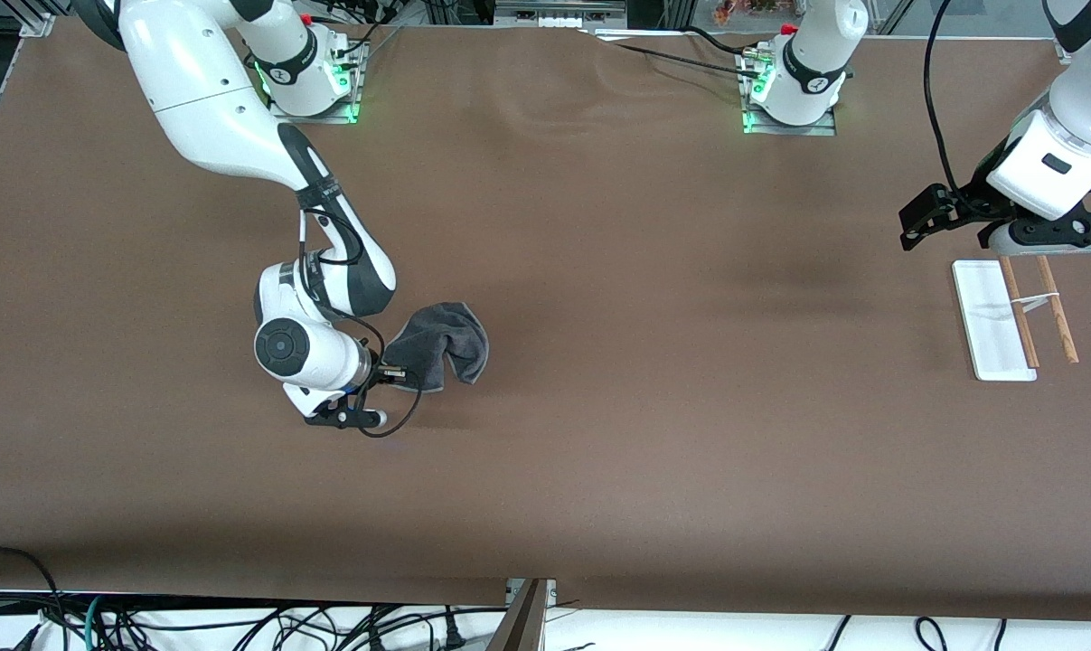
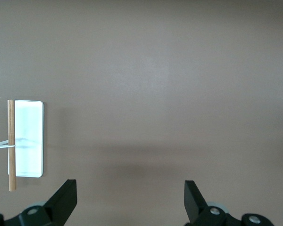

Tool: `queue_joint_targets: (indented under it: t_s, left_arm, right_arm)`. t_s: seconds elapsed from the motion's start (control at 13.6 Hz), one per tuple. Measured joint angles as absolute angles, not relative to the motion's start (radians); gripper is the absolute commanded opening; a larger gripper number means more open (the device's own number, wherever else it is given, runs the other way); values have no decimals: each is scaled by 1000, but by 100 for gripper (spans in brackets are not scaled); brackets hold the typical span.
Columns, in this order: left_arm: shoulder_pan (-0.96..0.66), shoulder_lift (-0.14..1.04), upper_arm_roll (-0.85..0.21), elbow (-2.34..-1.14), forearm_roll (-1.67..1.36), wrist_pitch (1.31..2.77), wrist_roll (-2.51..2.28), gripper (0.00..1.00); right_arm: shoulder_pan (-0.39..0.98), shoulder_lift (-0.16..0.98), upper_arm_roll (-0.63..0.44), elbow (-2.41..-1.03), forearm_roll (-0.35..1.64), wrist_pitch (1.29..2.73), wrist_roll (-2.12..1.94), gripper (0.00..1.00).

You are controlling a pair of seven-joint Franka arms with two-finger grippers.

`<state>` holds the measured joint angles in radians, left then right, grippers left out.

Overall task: Pass towel and hang on rack
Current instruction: 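Close the right gripper on the towel edge and lift it, then carry the towel toward the middle while the left gripper reaches out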

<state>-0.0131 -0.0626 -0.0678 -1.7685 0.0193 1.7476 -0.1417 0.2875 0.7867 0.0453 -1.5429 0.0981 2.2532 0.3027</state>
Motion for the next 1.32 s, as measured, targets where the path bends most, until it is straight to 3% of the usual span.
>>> queue_joint_targets:
  t_s: [0.74, 1.32]
  left_arm:
    - [-13, -63, -68, -1768, 19, 1748, -142, 100]
    - [-13, -62, -68, -1768, 19, 1746, -142, 100]
  right_arm:
    - [292, 737, 73, -1271, 366, 1824, 466, 0]
    - [300, 714, 314, -1119, 475, 1822, 1035, 0]
